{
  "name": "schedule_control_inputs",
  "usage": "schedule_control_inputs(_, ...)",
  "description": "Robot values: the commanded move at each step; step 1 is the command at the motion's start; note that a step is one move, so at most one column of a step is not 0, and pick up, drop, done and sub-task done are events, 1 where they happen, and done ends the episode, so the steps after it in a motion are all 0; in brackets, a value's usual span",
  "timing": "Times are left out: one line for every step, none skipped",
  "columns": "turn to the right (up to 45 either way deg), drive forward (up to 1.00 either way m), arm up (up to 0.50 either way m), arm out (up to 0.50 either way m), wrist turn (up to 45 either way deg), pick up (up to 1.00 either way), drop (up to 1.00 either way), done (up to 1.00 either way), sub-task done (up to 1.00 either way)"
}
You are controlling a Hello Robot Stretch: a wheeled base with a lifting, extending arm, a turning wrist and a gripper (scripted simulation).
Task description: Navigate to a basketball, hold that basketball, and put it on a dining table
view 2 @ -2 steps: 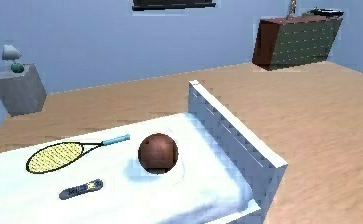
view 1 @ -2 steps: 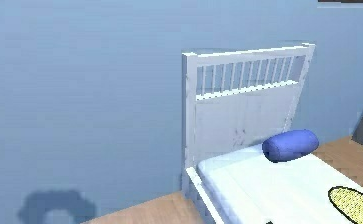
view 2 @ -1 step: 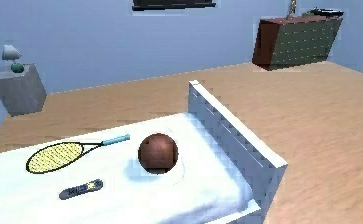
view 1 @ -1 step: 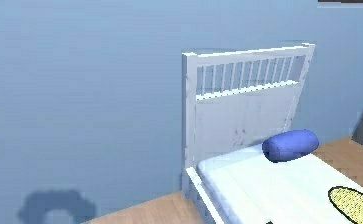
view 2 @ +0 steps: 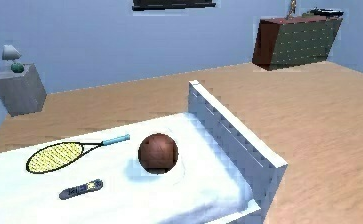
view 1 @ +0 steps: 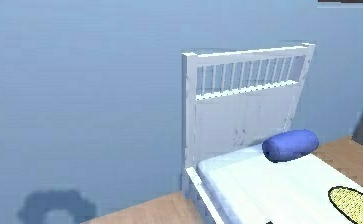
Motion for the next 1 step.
schedule_control_inputs(0.0,0.00,0.00,0.48,0.0,0.00,0.00,0.00,0.00)
